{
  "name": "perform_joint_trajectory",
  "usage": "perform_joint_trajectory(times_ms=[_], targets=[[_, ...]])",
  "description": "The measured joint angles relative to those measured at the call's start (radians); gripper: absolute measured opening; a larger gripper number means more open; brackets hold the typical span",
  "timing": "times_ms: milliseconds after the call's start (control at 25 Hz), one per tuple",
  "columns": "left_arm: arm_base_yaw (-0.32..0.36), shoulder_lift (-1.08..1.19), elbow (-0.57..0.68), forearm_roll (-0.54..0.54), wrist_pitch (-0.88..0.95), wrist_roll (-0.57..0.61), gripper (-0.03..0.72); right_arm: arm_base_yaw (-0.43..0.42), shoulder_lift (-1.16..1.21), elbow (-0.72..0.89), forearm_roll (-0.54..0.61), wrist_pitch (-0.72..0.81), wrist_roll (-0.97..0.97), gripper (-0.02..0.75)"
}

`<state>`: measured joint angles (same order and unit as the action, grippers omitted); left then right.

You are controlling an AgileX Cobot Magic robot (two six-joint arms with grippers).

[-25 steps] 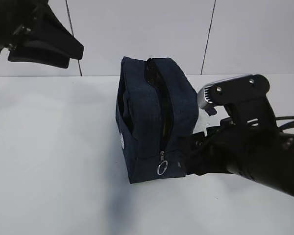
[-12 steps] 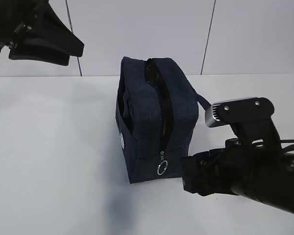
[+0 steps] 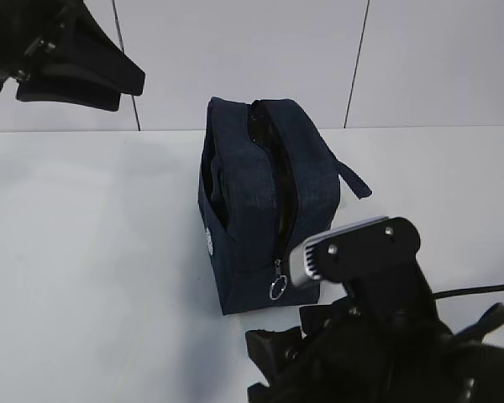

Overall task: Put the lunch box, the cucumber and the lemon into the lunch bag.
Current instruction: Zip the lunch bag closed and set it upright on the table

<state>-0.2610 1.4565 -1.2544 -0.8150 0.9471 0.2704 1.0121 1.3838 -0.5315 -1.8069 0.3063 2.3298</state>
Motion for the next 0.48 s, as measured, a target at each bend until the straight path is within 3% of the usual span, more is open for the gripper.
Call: perform_joint_trajectory(times_ms=[240,480], targets=[[0.0,0.0,0.0,-0.002,-0.002,0.0,0.278,0.261,0.104,0.0,0.05,0.398,0.023,0.471],[0.0,0.0,0.0,-0.002,-0.005,0.0,0.277,0.292,0.239,0.0,0.064,0.491,0.069,0.47]])
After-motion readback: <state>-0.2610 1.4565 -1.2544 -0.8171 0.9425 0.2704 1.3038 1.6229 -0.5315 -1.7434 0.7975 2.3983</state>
